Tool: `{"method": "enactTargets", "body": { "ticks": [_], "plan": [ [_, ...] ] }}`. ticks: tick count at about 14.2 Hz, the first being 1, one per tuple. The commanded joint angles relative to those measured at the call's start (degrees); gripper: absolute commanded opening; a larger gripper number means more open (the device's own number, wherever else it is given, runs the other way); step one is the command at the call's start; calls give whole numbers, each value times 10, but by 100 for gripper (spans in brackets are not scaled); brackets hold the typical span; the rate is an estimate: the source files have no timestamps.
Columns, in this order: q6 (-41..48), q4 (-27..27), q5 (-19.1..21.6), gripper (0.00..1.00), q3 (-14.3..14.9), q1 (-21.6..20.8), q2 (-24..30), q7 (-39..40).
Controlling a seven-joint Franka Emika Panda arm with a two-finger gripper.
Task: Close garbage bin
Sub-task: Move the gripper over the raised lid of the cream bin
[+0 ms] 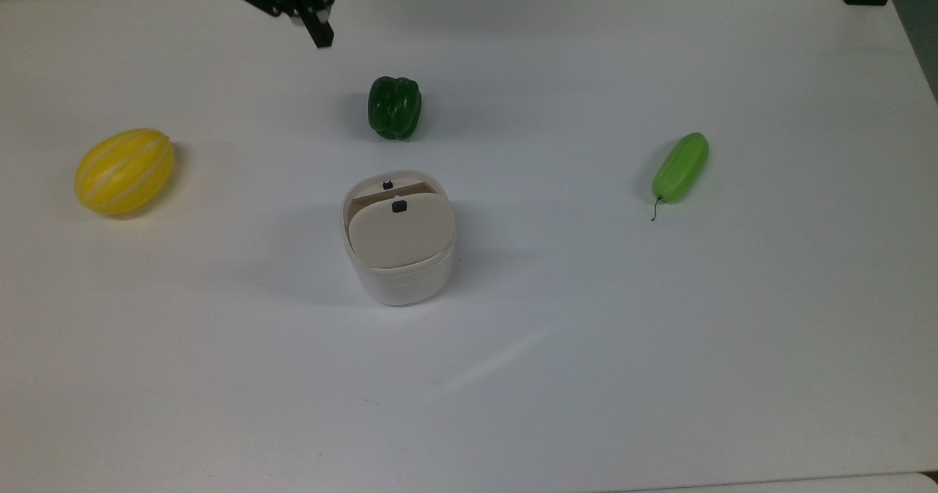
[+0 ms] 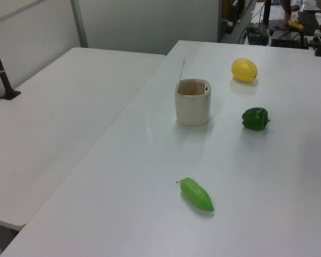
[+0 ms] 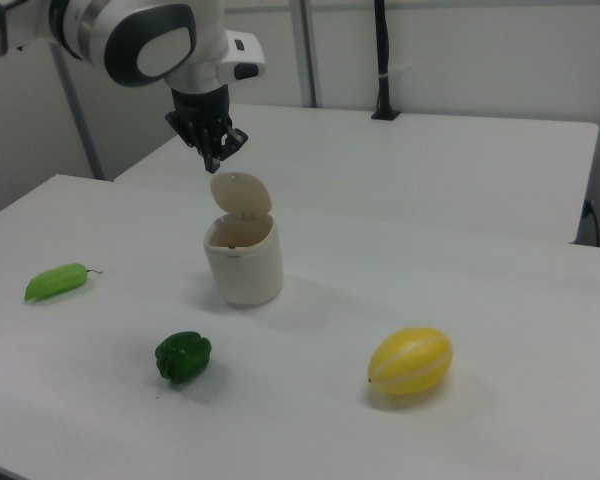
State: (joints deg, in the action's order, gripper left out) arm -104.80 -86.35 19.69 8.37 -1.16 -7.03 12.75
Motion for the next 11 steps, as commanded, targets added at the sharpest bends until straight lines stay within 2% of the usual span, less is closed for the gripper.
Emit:
{"method": "enactTargets", "body": {
  "ticks": [1,6,11],
  "plan": [
    [-106,-3,11,0,3,-37,-29,-1],
    [-245,-3,10,0,3,-53,-64,-8],
    [-273,-3,10,0,3,-55,-87,-7]
  ]
}}
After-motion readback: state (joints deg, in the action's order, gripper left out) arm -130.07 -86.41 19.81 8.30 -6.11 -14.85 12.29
